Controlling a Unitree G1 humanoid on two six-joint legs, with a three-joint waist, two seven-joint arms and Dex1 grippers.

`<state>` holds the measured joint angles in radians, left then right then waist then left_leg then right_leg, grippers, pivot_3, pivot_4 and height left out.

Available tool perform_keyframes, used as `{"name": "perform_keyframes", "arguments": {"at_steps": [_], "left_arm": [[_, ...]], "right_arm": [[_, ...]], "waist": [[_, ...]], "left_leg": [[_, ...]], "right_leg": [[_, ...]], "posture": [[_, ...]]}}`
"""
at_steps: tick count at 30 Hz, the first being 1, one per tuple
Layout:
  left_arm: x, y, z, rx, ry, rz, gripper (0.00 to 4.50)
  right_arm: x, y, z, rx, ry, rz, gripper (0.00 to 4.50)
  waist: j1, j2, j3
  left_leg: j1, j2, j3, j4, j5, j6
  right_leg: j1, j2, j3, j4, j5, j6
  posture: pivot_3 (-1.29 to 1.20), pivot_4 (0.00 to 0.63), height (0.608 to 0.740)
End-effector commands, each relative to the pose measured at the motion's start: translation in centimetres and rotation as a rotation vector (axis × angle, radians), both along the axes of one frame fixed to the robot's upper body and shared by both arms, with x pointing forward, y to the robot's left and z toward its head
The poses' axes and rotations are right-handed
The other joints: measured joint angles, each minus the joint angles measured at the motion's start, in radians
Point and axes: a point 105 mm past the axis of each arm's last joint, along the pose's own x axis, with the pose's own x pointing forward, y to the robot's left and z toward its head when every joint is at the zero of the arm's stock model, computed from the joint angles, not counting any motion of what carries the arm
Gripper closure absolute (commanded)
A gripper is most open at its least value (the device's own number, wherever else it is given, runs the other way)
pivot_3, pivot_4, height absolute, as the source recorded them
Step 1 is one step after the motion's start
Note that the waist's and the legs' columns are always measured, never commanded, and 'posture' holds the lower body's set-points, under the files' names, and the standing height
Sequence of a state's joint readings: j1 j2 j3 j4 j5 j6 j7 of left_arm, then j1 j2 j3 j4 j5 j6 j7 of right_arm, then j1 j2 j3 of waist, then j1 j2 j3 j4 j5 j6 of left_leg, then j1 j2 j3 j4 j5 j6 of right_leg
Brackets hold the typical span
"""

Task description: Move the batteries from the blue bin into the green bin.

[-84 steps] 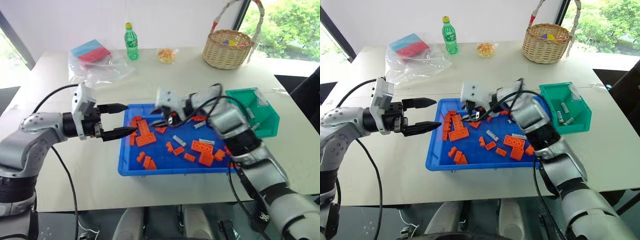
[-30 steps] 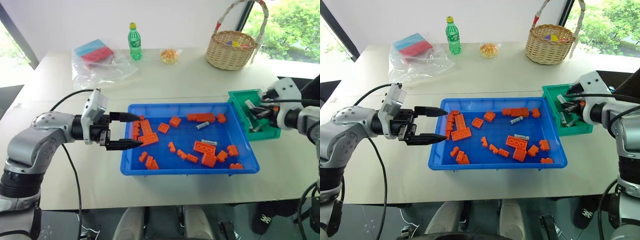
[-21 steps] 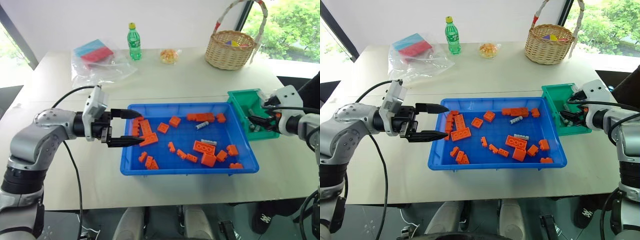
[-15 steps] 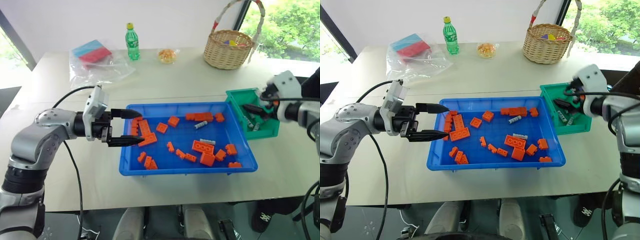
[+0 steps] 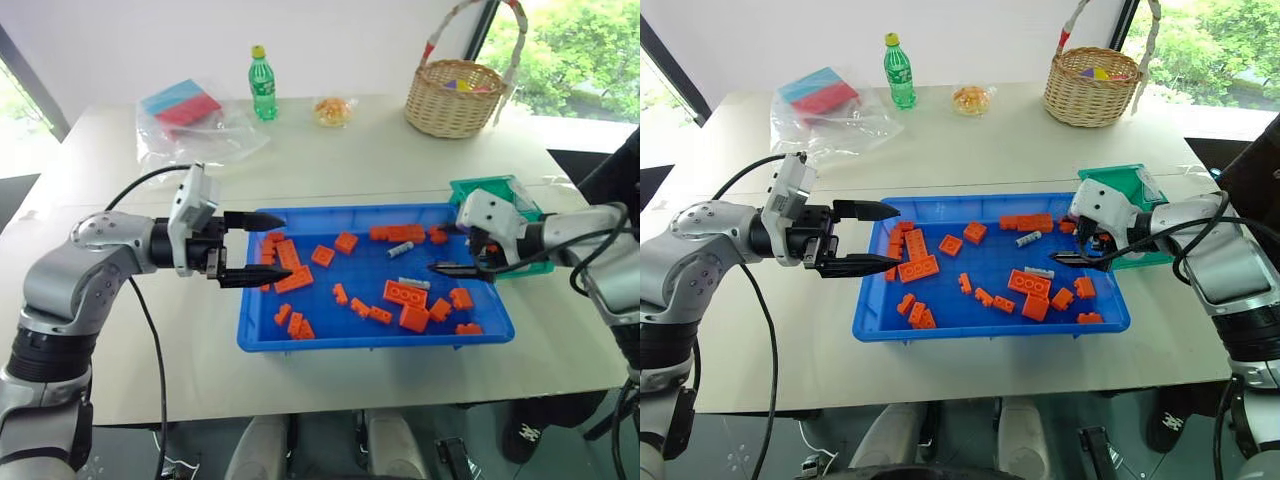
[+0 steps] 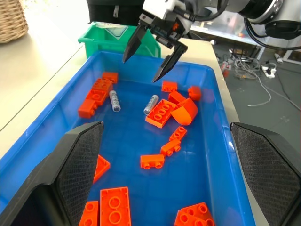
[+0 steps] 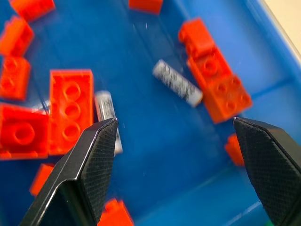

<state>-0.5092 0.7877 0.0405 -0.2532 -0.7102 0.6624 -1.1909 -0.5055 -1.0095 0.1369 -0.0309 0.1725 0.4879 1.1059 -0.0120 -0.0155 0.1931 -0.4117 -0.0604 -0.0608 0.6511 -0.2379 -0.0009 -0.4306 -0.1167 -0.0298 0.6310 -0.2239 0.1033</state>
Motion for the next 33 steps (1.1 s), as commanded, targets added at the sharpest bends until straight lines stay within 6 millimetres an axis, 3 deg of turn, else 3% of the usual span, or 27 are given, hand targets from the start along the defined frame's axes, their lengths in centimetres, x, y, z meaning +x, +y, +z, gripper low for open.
{"name": "perform_keyframes", "arguments": {"at_steps": [1, 12, 19, 27, 33], "left_arm": [[-0.4, 0.2, 0.9, -0.007, -0.038, 0.006, 0.00], [-0.2, 0.0, 1.2, -0.014, -0.046, 0.008, 0.00], [0.0, -0.1, 1.4, -0.015, -0.055, 0.009, 0.00], [0.0, 0.0, 1.4, -0.015, -0.054, 0.012, 0.00], [0.1, -0.3, 1.5, -0.021, -0.056, 0.009, 0.00]], "right_arm": [[-0.1, -0.5, 0.0, -0.023, -0.031, 0.007, 0.53], [-0.8, -0.2, -3.2, -0.032, 0.003, 0.017, 0.53], [-1.0, -0.1, -3.3, -0.036, -0.004, 0.032, 0.53], [-0.8, -0.2, -1.8, -0.017, -0.039, 0.009, 0.53], [-1.5, -0.3, -3.1, -0.025, 0.000, 0.016, 0.53]], "waist": [[0.001, 0.000, 0.000], [0.004, -0.002, -0.001], [0.004, -0.003, -0.002], [0.005, -0.003, -0.002], [0.006, -0.003, -0.002]], "left_leg": [[0.000, 0.000, 0.000, 0.000, 0.000, 0.000], [0.001, 0.000, -0.001, 0.001, 0.000, 0.000], [0.002, 0.000, -0.001, 0.002, 0.000, 0.000], [0.002, 0.000, -0.001, 0.002, 0.000, 0.000], [0.002, 0.000, -0.001, 0.002, 0.000, 0.000]], "right_leg": [[0.000, 0.000, 0.000, 0.000, 0.000, 0.000], [0.002, 0.000, 0.000, 0.000, 0.000, 0.000], [0.003, 0.000, 0.000, 0.000, -0.001, -0.001], [0.003, 0.000, 0.000, 0.000, -0.001, -0.001], [0.003, -0.001, 0.000, 0.000, -0.001, -0.001]], "posture": [[0.00, 0.150, 0.693], [0.00, 0.150, 0.693], [0.00, 0.150, 0.693], [0.00, 0.150, 0.693], [0.00, 0.150, 0.693]]}}
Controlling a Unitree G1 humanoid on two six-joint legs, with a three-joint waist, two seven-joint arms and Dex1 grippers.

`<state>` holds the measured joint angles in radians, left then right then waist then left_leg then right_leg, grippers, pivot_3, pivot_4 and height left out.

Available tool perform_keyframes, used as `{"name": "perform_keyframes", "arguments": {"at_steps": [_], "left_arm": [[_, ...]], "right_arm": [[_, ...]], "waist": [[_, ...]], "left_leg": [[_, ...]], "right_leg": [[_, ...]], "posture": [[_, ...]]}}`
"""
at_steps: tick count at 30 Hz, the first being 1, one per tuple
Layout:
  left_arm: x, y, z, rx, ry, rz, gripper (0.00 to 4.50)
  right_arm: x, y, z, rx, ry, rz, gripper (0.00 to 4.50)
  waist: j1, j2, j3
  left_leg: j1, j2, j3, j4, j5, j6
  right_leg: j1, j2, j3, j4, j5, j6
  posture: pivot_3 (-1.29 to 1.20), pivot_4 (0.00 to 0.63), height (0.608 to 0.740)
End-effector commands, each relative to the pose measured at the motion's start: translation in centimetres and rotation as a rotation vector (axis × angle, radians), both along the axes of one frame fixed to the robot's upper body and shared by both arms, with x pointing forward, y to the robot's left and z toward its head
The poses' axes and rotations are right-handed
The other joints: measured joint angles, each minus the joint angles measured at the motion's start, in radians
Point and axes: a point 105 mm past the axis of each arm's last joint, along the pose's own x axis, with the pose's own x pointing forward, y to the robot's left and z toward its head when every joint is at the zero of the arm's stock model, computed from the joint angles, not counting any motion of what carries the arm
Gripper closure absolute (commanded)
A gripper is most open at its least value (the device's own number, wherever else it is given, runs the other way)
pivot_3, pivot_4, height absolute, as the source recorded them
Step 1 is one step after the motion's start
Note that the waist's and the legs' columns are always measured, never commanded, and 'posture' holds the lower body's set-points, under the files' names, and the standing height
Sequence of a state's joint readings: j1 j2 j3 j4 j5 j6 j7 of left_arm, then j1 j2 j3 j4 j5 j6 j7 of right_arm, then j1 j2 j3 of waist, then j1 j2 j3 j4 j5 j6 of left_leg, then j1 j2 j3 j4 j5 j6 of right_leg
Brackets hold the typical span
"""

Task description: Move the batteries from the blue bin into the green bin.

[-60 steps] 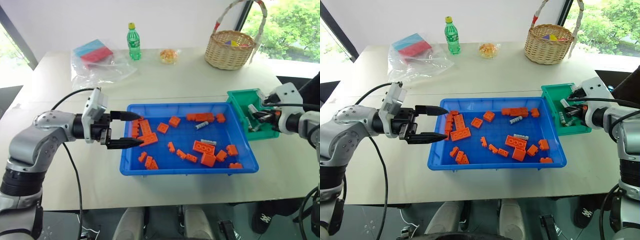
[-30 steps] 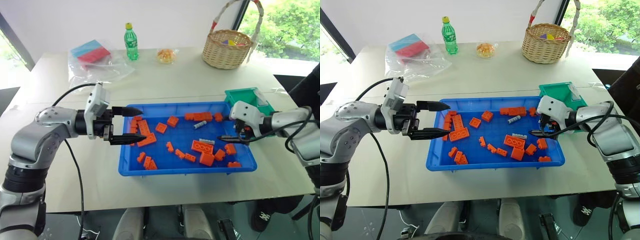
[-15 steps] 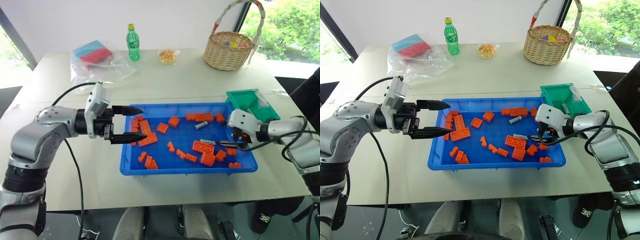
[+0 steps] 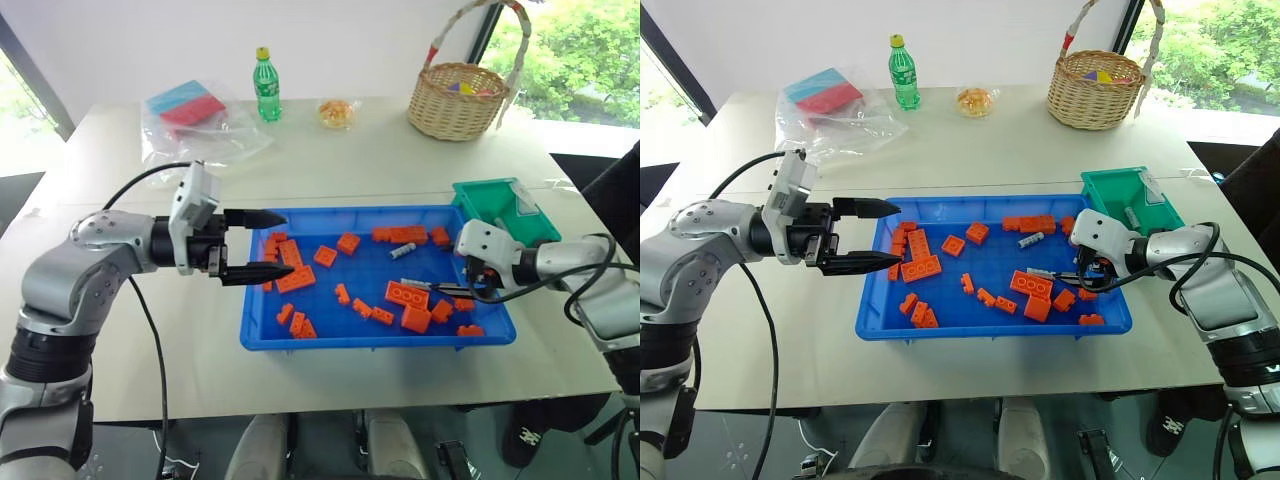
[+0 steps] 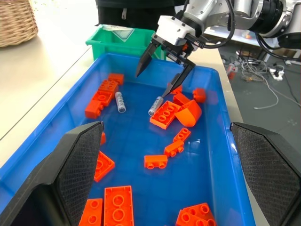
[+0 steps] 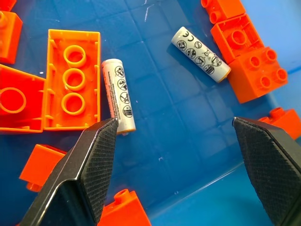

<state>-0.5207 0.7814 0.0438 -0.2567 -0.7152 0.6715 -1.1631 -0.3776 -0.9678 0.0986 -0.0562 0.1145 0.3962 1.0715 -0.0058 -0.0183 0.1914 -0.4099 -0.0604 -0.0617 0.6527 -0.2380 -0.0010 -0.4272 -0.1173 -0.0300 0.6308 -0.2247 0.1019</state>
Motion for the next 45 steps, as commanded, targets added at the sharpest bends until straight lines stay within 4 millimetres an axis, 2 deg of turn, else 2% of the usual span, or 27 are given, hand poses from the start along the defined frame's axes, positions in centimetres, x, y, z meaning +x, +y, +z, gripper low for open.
{"name": "perform_keyframes", "arguments": {"at_steps": [1, 13, 20, 24, 29, 35, 45], "left_arm": [[-0.1, -0.2, 1.2, -0.012, -0.048, -0.011, 0.00], [0.0, -0.2, 1.4, -0.008, -0.055, -0.016, 0.00], [0.0, -0.1, 1.5, -0.003, -0.060, -0.015, 0.00], [-0.1, 0.0, 1.4, -0.003, -0.061, -0.012, 0.00], [0.1, 0.2, 1.3, -0.003, -0.062, -0.005, 0.00], [0.2, -0.1, 1.3, -0.010, -0.069, -0.008, 0.00], [0.3, -0.1, 1.3, -0.014, -0.076, -0.010, 0.00]], "right_arm": [[-0.6, 0.0, -0.8, -0.007, 0.024, 0.008, 0.53], [-0.3, 1.2, -2.7, 0.007, 0.047, 0.022, 0.53], [0.2, 1.3, -2.7, 0.012, 0.061, 0.027, 0.53], [-0.5, 2.6, -0.5, 0.180, 0.161, 0.009, 0.53], [-2.2, 4.1, 2.2, 0.267, 0.224, 0.081, 0.53], [-0.8, 2.9, 2.4, 0.215, 0.167, 0.014, 0.53], [0.0, 1.3, -0.4, 0.153, 0.176, -0.045, 0.53]], "waist": [[0.001, 0.000, 0.000], [0.019, -0.001, -0.001], [0.016, -0.001, -0.001], [0.017, -0.001, -0.001], [0.018, 0.000, 0.000], [0.018, 0.000, 0.000], [0.018, 0.000, 0.000]], "left_leg": [[0.000, 0.000, 0.000, 0.000, 0.000, 0.000], [0.000, 0.000, 0.000, 0.001, 0.000, 0.000], [0.001, 0.000, 0.000, 0.001, 0.000, 0.000], [0.001, 0.000, 0.000, 0.001, 0.000, 0.000], [0.000, 0.000, 0.000, 0.001, 0.000, 0.000], [0.000, 0.000, 0.000, 0.001, 0.000, 0.000], [0.000, 0.000, 0.000, 0.000, 0.000, 0.000]], "right_leg": [[0.000, 0.000, 0.000, 0.000, 0.000, 0.000], [0.000, 0.000, 0.000, 0.000, -0.001, -0.001], [0.001, 0.001, 0.000, 0.000, 0.000, -0.001], [0.001, 0.001, 0.000, 0.000, 0.000, -0.001], [0.000, 0.000, 0.000, 0.000, 0.000, -0.001], [0.000, 0.000, 0.000, 0.000, -0.001, -0.001], [0.000, 0.000, 0.000, 0.000, 0.000, 0.000]], "posture": [[0.00, 0.150, 0.693], [0.00, 0.150, 0.693], [0.00, 0.150, 0.693], [0.00, 0.150, 0.693], [0.00, 0.150, 0.693], [0.00, 0.150, 0.693], [0.00, 0.150, 0.693]]}}
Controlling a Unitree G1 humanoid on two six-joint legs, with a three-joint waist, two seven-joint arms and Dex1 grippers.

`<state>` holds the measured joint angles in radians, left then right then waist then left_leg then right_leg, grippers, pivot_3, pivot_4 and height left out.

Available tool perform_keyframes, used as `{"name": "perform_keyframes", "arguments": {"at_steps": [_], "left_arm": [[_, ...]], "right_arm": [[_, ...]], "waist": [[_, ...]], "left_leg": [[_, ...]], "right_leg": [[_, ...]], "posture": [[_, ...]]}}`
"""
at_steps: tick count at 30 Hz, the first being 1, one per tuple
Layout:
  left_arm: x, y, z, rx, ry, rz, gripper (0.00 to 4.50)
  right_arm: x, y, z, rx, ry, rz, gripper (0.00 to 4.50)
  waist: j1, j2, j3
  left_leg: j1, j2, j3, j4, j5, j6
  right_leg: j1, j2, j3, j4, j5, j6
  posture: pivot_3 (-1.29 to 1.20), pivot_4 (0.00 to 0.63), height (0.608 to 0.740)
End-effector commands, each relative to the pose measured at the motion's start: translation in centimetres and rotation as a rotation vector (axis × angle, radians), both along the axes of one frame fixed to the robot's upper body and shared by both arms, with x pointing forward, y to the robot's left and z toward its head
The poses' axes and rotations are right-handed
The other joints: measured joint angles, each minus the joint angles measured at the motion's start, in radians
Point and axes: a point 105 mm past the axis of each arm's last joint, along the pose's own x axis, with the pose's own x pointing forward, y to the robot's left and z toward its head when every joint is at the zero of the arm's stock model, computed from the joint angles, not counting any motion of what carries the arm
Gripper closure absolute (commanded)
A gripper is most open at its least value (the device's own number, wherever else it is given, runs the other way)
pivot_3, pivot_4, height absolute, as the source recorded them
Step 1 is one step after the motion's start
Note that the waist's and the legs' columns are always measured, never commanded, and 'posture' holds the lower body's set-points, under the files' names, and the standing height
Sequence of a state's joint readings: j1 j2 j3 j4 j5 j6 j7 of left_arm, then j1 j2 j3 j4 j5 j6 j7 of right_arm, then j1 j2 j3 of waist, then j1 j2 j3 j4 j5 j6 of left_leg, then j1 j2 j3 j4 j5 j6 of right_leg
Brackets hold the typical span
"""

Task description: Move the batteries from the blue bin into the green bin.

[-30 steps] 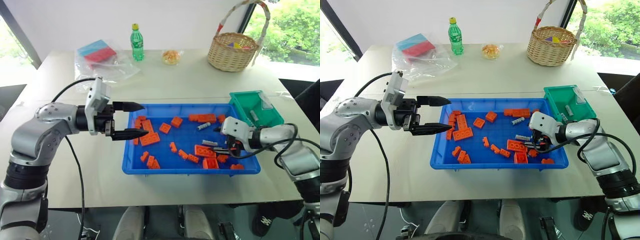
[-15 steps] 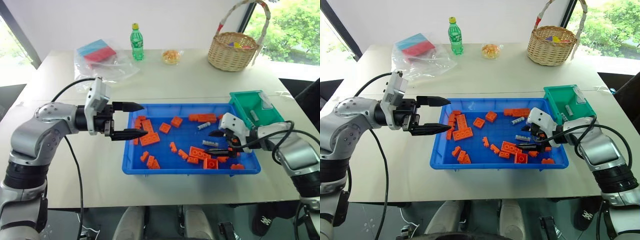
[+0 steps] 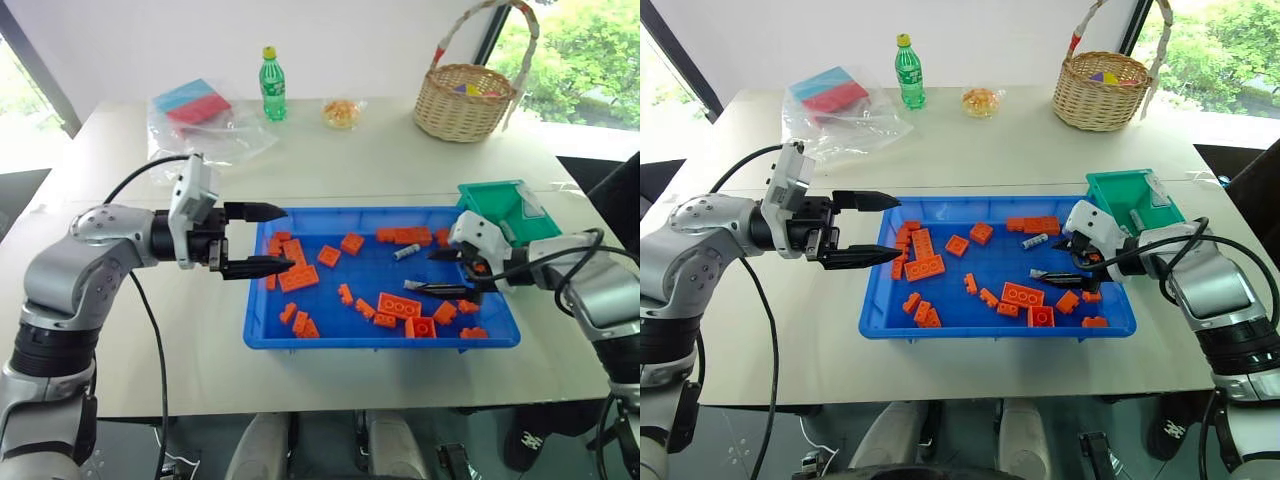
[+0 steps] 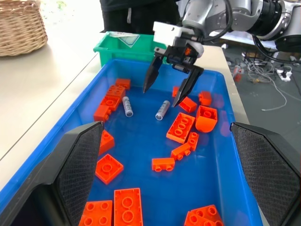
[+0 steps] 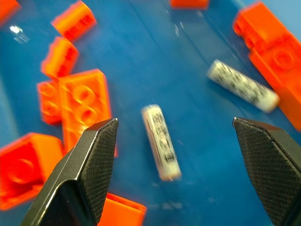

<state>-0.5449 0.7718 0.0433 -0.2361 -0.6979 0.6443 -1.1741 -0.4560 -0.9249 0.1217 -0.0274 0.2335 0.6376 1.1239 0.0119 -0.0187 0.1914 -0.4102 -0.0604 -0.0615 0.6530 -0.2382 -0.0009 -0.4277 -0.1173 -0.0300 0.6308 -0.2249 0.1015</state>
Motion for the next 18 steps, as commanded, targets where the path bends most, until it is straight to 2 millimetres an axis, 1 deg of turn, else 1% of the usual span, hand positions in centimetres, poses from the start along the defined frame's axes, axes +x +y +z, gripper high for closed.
{"name": "perform_keyframes", "arguments": {"at_steps": [1, 6, 7, 8, 9, 12, 13, 14, 15, 16, 18], "left_arm": [[-0.1, -0.1, 0.8, -0.008, -0.041, -0.006, 0.00], [-0.1, 0.0, 0.8, -0.003, -0.042, -0.006, 0.00], [-0.1, 0.0, 0.7, -0.002, -0.041, -0.007, 0.00], [-0.1, 0.0, 0.7, -0.001, -0.041, -0.008, 0.00], [-0.1, 0.0, 0.8, -0.001, -0.040, -0.009, 0.00], [0.0, 0.0, 0.8, 0.000, -0.040, -0.010, 0.00], [0.0, 0.0, 0.8, 0.000, -0.040, -0.011, 0.00], [-0.1, 0.0, 0.8, 0.000, -0.040, -0.012, 0.00], [0.0, 0.0, 0.8, 0.000, -0.040, -0.012, 0.00], [0.0, 0.0, 0.8, 0.000, -0.040, -0.013, 0.00], [0.0, -0.1, 0.8, 0.000, -0.040, -0.014, 0.00]], "right_arm": [[-0.1, 0.1, -0.1, -0.019, -0.020, 0.024, 0.53], [-0.1, 0.3, -0.9, -0.023, -0.014, 0.018, 0.53], [-0.1, 0.2, -1.3, -0.035, -0.012, 0.018, 0.75], [-0.3, 0.2, -1.6, -0.045, -0.008, 0.025, 1.11], [-0.5, 0.3, -1.8, -0.052, -0.003, 0.034, 1.23], [-1.0, 0.7, -1.7, -0.037, 0.007, 0.052, 2.72], [-1.0, 0.7, -1.7, -0.035, 0.006, 0.052, 3.32], [-1.0, 0.7, -1.5, -0.035, 0.000, 0.050, 3.69], [-0.9, 0.7, -1.2, -0.032, -0.006, 0.047, 4.22], [-0.8, 0.8, -0.8, -0.023, -0.015, 0.042, 4.43], [-0.4, 1.0, 0.5, 0.000, -0.048, 0.034, 4.42]], "waist": [[0.000, 0.000, 0.000], [0.001, 0.000, 0.000], [0.001, 0.000, 0.000], [0.002, 0.000, 0.000], [0.002, 0.000, 0.000], [0.003, 0.000, 0.000], [0.002, 0.000, 0.000], [0.002, 0.000, 0.000], [0.002, 0.000, 0.000], [0.002, 0.000, 0.000], [0.002, 0.000, 0.000]], "left_leg": [[0.000, 0.000, 0.000, 0.000, 0.000, 0.000], [0.000, 0.000, 0.000, 0.000, 0.000, 0.000], [0.000, 0.000, 0.000, 0.000, 0.000, 0.000], [0.000, 0.000, 0.000, 0.000, 0.000, 0.000], [0.000, 0.000, 0.000, 0.000, 0.000, 0.000], [0.000, 0.000, 0.000, 0.000, 0.000, 0.000], [0.000, 0.000, 0.000, 0.000, 0.000, 0.000], [0.000, 0.000, 0.000, 0.000, 0.000, 0.000], [0.000, 0.000, 0.000, 0.001, 0.000, 0.000], [0.000, 0.000, 0.000, 0.001, 0.000, 0.000], [0.000, 0.000, 0.000, 0.001, 0.000, 0.000]], "right_leg": [[0.000, 0.000, 0.000, 0.000, 0.000, 0.000], [0.000, 0.000, 0.000, 0.000, 0.000, 0.000], [0.000, 0.000, 0.000, 0.000, 0.000, 0.000], [0.000, 0.000, 0.000, 0.000, 0.000, 0.000], [0.000, 0.000, 0.000, 0.000, 0.000, 0.000], [0.000, 0.000, 0.000, 0.000, 0.000, 0.000], [0.000, 0.000, 0.000, 0.000, 0.000, 0.000], [0.000, 0.000, 0.000, 0.000, 0.000, 0.000], [0.000, 0.000, 0.000, 0.000, 0.000, 0.000], [0.000, 0.000, 0.000, 0.000, 0.000, 0.000], [0.000, 0.000, 0.000, 0.000, 0.000, 0.000]], "posture": [[0.00, 0.150, 0.693], [0.00, 0.150, 0.693], [0.00, 0.150, 0.693], [0.00, 0.150, 0.693], [0.00, 0.150, 0.693], [0.00, 0.150, 0.693], [0.00, 0.150, 0.693], [0.00, 0.150, 0.693], [0.00, 0.150, 0.693], [0.00, 0.150, 0.693], [0.00, 0.150, 0.693]]}}
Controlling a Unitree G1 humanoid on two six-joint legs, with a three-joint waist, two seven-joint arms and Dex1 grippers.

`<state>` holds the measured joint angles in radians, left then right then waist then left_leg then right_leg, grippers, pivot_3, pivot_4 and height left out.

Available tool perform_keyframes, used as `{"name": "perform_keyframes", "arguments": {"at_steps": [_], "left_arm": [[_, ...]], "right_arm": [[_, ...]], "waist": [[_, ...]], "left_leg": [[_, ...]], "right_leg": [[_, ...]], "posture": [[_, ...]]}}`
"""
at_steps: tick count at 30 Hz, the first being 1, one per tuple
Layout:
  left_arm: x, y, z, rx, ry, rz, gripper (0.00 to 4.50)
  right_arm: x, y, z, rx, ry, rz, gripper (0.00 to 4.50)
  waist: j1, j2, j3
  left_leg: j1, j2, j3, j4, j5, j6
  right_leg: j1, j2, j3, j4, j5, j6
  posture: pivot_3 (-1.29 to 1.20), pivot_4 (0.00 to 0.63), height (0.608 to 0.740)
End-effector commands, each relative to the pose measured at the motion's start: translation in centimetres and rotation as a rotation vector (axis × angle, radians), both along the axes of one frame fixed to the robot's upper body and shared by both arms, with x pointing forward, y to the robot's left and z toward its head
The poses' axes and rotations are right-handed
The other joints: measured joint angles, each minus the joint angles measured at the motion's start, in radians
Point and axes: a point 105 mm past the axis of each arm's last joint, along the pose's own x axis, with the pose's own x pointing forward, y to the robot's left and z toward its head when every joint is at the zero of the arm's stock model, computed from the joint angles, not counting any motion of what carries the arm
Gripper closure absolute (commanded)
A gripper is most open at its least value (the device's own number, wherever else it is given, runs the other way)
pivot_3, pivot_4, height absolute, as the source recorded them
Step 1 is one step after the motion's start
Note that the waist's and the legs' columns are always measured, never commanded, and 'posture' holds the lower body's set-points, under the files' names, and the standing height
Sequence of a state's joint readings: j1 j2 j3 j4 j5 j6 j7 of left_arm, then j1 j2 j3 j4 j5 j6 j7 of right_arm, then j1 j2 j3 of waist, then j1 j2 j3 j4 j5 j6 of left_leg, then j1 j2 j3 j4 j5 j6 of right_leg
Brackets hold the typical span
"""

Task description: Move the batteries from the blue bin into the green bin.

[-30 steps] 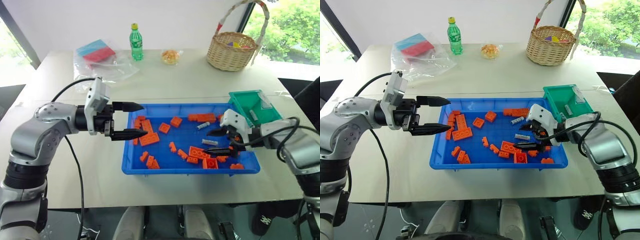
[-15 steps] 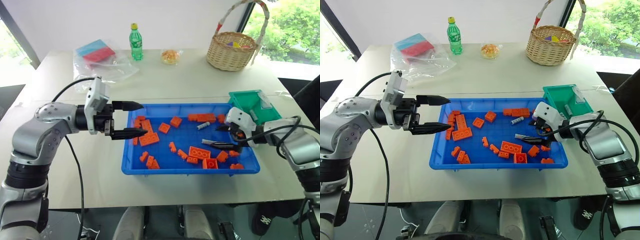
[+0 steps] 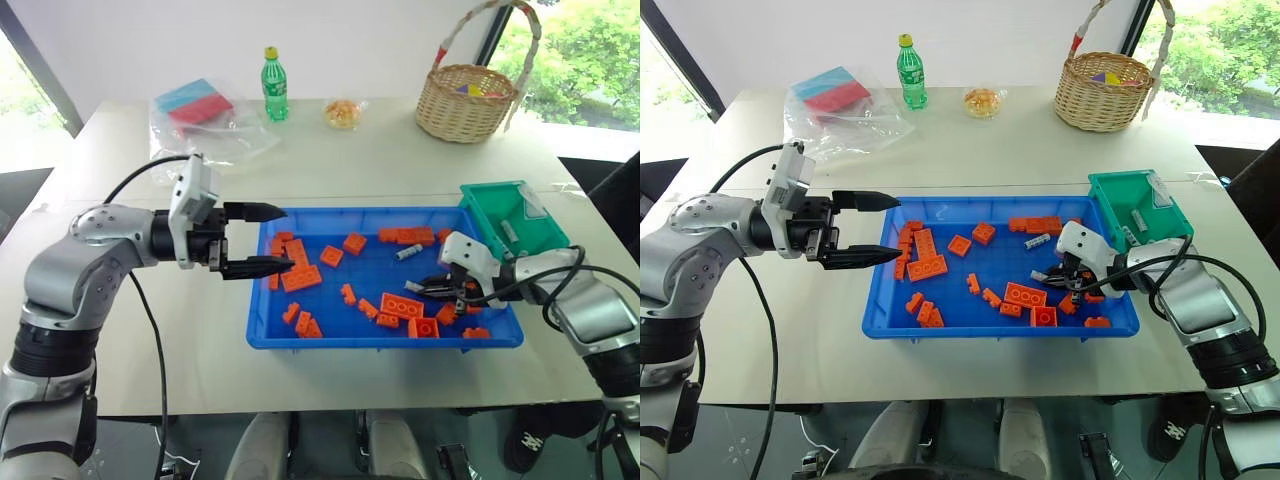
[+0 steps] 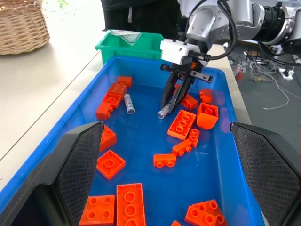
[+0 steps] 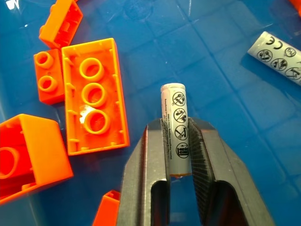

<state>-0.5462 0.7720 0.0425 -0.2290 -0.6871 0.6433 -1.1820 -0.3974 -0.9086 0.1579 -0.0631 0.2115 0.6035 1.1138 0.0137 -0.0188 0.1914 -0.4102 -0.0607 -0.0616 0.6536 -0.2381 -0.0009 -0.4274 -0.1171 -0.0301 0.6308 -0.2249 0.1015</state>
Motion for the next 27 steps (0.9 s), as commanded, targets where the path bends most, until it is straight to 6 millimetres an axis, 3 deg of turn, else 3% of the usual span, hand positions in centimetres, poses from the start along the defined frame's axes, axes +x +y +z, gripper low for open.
{"name": "perform_keyframes", "arguments": {"at_steps": [1, 4, 9, 13, 17, 23, 25, 27], "left_arm": [[-0.1, -0.2, 0.9, -0.007, -0.042, -0.017, 0.00], [-0.1, -0.1, 0.9, -0.006, -0.041, -0.017, 0.00], [0.0, -0.1, 0.8, -0.004, -0.038, -0.018, 0.00], [0.1, -0.2, 0.8, -0.006, -0.038, -0.020, 0.00], [0.2, -0.4, 0.9, -0.012, -0.042, -0.024, 0.00], [0.3, -0.5, 0.9, -0.016, -0.045, -0.024, 0.00], [0.3, -0.4, 1.0, -0.017, -0.046, -0.020, 0.00], [0.3, -0.3, 1.0, -0.018, -0.047, -0.016, 0.00]], "right_arm": [[0.8, 0.3, 3.3, 0.043, -0.097, -0.016, 4.42], [1.6, -0.1, 6.4, 0.095, -0.176, -0.063, 4.42], [3.9, -6.0, 11.2, 0.071, -0.355, -0.324, 4.42], [4.6, -10.8, 11.8, 0.013, -0.403, -0.535, 4.42], [4.8, -12.6, 10.7, -0.015, -0.386, -0.638, 4.42], [5.4, -11.5, 10.1, -0.040, -0.388, -0.603, 1.38], [5.9, -10.5, 10.8, -0.033, -0.416, -0.567, 0.99], [6.4, -8.4, 11.7, 0.003, -0.448, -0.486, 0.99]], "waist": [[0.000, 0.000, 0.000], [-0.001, 0.000, 0.000], [0.001, 0.001, 0.001], [-0.001, 0.001, 0.001], [-0.006, 0.002, 0.001], [-0.013, 0.003, 0.002], [-0.013, 0.003, 0.002], [-0.018, 0.003, 0.002]], "left_leg": [[0.000, 0.000, 0.000, 0.000, 0.000, 0.000], [0.000, 0.000, 0.000, 0.000, 0.000, 0.000], [0.000, 0.000, 0.000, -0.001, 0.000, 0.000], [-0.001, 0.000, 0.000, -0.001, 0.000, 0.000], [-0.001, 0.000, 0.001, -0.001, 0.000, 0.000], [-0.001, 0.000, 0.001, -0.002, 0.000, 0.000], [-0.001, 0.000, 0.001, -0.001, 0.000, 0.000], [-0.001, 0.000, 0.002, -0.001, 0.000, 0.000]], "right_leg": [[0.000, 0.000, 0.000, 0.000, 0.000, 0.000], [0.000, 0.000, 0.000, 0.000, 0.000, 0.000], [-0.001, 0.000, 0.000, 0.000, 0.000, 0.000], [0.000, 0.000, 0.000, -0.001, 0.000, 0.000], [-0.001, 0.000, 0.000, -0.001, 0.000, -0.001], [-0.002, 0.000, 0.000, 0.000, 0.001, 0.002], [-0.002, 0.000, 0.000, 0.000, 0.001, 0.002], [-0.002, 0.000, 0.001, 0.000, 0.001, 0.002]], "posture": [[0.00, 0.150, 0.693], [0.00, 0.150, 0.693], [0.00, 0.150, 0.693], [0.00, 0.150, 0.693], [0.00, 0.150, 0.693], [0.00, 0.150, 0.693], [0.00, 0.150, 0.693], [0.00, 0.150, 0.693]]}}
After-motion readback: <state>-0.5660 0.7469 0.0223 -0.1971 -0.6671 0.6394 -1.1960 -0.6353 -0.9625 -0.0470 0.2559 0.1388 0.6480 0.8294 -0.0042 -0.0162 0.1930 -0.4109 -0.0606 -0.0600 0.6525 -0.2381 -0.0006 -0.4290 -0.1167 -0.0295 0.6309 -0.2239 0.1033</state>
